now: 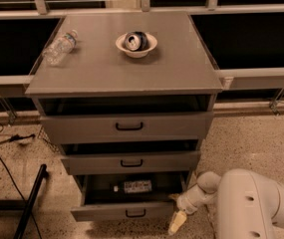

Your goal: Open bottom drawer

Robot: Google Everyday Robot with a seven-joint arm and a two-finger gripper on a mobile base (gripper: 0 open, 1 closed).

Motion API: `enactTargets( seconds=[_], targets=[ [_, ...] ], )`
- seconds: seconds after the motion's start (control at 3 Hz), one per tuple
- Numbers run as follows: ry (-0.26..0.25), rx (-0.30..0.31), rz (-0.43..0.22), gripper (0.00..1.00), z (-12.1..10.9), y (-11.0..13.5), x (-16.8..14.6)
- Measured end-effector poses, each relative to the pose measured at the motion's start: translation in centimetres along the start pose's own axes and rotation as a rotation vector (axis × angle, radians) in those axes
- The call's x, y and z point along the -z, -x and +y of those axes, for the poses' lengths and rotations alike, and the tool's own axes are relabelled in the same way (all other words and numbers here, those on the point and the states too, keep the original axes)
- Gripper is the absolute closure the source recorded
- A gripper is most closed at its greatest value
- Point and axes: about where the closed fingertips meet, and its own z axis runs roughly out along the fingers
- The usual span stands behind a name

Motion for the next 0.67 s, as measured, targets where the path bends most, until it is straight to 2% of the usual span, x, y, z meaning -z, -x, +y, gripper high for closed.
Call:
enactTargets(
  seconds=[0.67],
  targets=[
    [0.070,-0.078,-0.173,0.00,4.9,-1.3,1.9]
  ],
)
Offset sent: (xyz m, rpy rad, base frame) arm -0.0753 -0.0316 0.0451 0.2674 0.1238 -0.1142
